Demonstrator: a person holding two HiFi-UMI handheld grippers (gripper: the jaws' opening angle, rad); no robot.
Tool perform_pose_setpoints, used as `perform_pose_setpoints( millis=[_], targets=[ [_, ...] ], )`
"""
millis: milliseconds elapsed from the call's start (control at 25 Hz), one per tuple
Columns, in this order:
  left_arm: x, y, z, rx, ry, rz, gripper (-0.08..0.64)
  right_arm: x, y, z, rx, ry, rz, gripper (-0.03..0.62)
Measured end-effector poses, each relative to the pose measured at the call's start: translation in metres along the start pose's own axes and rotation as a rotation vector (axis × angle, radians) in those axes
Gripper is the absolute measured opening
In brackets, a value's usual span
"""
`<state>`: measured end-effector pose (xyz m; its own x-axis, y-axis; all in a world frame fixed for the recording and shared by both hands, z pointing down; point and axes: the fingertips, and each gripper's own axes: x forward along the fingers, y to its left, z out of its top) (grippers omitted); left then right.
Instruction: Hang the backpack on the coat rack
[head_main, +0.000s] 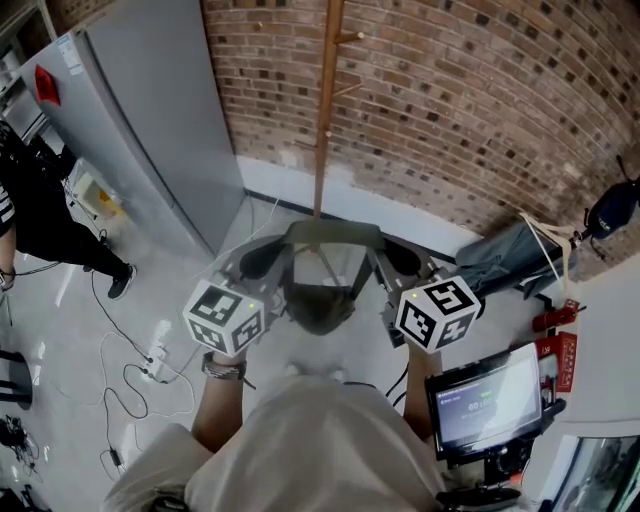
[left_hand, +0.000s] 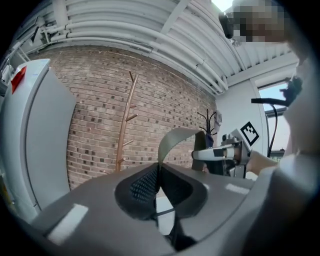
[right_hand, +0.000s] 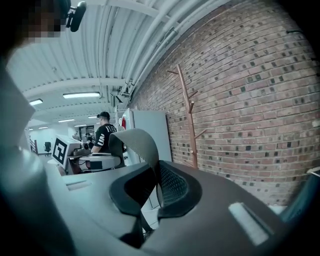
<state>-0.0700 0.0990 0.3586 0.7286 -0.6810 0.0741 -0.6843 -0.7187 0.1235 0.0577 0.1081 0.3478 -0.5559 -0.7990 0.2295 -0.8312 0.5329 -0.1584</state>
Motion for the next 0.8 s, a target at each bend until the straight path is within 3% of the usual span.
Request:
perform_pose_setpoints(
  millis=[360,800],
  targets=[
    [0.005,0.016,-0.008,-0.016,0.035,-0.086,0.008,0.022,0.001,0.003,0.042,-0.017,-0.057,0.008],
    [0.017,0.051,-0.017,-0.046,0.055,-0.079,0.008,0.058,-0.012,-0.003,0.122,-0.021,-0.051,0.008]
  ],
)
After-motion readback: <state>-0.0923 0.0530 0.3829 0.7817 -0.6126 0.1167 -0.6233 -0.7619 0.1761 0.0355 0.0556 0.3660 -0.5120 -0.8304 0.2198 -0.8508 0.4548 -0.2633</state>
